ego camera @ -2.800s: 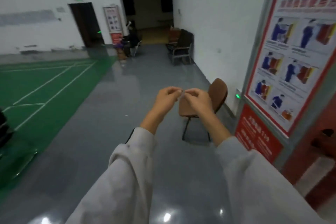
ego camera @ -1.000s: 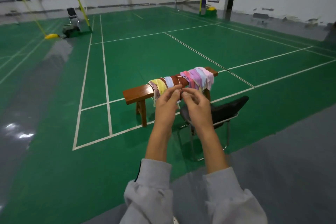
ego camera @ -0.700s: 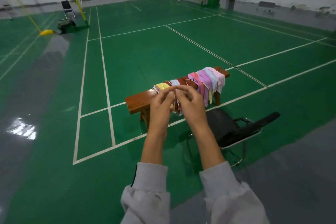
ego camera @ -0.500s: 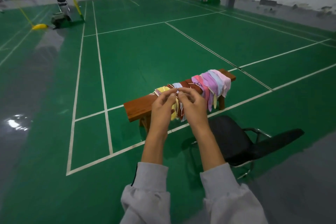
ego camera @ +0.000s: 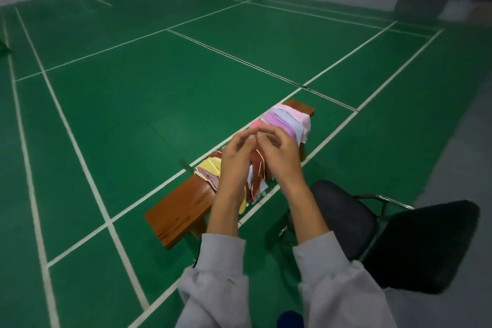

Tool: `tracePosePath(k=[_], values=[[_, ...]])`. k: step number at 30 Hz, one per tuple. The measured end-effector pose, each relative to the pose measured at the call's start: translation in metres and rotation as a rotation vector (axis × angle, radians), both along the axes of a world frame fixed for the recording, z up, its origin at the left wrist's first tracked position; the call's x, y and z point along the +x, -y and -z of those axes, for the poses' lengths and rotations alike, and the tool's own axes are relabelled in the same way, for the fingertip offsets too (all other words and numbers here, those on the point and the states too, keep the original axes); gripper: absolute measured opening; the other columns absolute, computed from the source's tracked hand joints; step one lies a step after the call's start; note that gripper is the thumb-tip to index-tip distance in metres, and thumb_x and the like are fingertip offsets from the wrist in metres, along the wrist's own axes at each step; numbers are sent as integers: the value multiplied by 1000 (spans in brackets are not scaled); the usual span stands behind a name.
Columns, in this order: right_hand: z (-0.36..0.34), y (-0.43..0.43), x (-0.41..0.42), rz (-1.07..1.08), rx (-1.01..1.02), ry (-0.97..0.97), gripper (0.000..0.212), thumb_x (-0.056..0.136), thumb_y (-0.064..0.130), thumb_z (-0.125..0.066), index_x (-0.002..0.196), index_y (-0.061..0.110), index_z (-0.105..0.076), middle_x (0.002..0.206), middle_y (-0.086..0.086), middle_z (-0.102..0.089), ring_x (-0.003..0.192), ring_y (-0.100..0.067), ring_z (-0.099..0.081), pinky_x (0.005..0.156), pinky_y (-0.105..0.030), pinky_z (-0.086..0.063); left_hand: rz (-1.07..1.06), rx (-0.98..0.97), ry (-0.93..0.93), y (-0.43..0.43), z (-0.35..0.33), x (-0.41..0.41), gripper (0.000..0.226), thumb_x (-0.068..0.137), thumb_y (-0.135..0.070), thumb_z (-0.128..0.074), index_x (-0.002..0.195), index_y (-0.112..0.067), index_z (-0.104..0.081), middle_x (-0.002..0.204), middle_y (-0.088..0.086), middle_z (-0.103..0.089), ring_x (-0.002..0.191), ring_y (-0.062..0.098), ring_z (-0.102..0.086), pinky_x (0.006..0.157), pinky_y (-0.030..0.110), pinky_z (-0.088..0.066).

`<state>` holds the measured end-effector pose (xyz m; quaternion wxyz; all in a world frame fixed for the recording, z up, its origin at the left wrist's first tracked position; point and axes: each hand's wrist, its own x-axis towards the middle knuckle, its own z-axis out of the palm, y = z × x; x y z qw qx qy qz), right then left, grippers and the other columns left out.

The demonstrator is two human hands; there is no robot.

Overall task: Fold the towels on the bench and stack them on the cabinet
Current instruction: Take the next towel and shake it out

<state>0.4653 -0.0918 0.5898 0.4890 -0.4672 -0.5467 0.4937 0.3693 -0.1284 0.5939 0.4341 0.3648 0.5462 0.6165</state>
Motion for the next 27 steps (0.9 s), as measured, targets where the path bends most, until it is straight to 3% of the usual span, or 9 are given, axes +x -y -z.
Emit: tracePosePath(k=[5,9,13,16,21,27], values=[[11,-96,-38,34,2,20,14,100,25,-63,110,25,-72,105,13,-72,98,0,-67,85,-25,-60,17,2,-11,-98,16,-43,20,103,-16,-56,109,-23,-74,112,2,-76,109,18,-70,86,31,-52],[21,-173,-79,-37,9,21,15,100,24,-63,112,25,-70,108,11,-71,105,-3,-66,88,-28,-58,-69,10,10,-177,26,-80,19,103,-13,-56,111,-16,-73,113,8,-75,110,24,-71,95,41,-57],[34,-236,-126,-111,-15,43,15,98,22,-64,111,21,-71,107,9,-72,103,-3,-66,92,-31,-57,-170,-43,37,-228,37,-118,20,104,-15,-55,115,-15,-71,116,9,-74,108,22,-70,89,36,-56],[44,-271,-161,-183,-44,46,16,97,23,-66,111,19,-72,106,7,-73,101,-4,-67,91,-31,-57,-237,-86,33,-259,45,-154,19,103,-18,-56,114,-17,-72,114,7,-75,110,24,-70,98,49,-53],[55,-327,-221,-250,-48,59,18,99,31,-65,110,19,-72,102,8,-74,96,-2,-68,87,-26,-56,-292,-111,32,-305,51,-207,18,102,-20,-57,110,-21,-74,112,3,-76,111,22,-70,105,57,-50],[51,-397,-305,-309,-30,77,12,102,33,-61,107,26,-70,105,10,-72,101,-6,-67,93,-30,-54,-359,-103,34,-368,50,-291,21,103,-23,-57,115,-24,-74,116,-4,-75,114,19,-67,95,40,-52]])
